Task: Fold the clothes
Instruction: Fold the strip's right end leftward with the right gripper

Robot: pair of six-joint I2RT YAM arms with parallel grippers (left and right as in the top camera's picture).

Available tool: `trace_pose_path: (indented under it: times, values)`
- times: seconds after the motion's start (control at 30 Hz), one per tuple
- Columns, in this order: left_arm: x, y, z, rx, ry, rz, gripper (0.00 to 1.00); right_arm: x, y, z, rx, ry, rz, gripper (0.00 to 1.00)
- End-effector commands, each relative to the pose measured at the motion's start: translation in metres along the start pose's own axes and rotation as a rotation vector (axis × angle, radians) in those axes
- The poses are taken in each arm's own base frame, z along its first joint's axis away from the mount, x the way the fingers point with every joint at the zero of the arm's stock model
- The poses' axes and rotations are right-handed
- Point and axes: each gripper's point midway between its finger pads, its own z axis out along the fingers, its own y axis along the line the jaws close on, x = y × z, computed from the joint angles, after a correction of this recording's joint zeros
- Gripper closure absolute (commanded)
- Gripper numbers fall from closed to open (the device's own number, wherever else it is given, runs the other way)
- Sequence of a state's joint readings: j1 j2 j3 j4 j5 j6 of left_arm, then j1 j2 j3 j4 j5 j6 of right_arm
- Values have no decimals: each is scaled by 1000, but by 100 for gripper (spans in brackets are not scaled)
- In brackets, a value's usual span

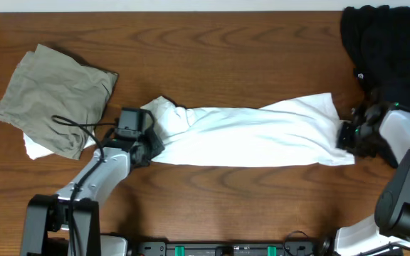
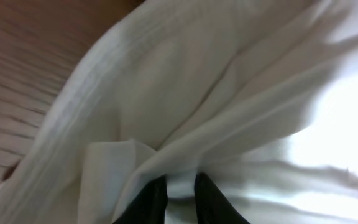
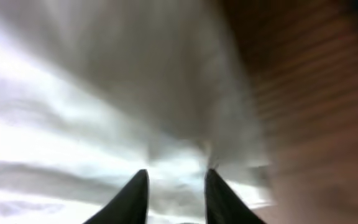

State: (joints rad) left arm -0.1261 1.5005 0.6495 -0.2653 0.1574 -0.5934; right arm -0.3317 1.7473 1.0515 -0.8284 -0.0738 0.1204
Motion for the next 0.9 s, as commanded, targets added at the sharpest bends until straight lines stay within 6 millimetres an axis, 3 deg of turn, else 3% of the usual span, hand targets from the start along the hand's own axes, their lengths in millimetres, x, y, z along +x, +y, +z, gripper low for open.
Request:
trace_pose_path:
  times: [0.0, 0.2, 0.3, 0.43, 0.63, 0.77, 0.87]
  values:
    - [-9, 25, 2, -68, -19, -41, 80, -32, -11, -25, 10, -89, 34, 58]
    - [-8, 24, 2, -41, -2, -57, 79, -37, -11, -25, -21, -98, 17, 46]
    - [-8, 24, 2, -41, -2, -56, 68, -28, 1, -15, -92, -59, -2, 36]
    - [-8, 24, 2, -41, -1, -56, 61, -19, 13, -4, -161, -13, -34, 27]
    - [-7, 24, 2, -42, 0, -56, 59, -11, 13, 19, -172, 62, -22, 24]
    - [-6, 25, 2, -46, 6, -57, 45, -4, 25, 33, -249, 117, -11, 24]
    - [-6, 25, 1, -46, 6, -57, 40, 2, 35, 40, -292, 149, -31, 25]
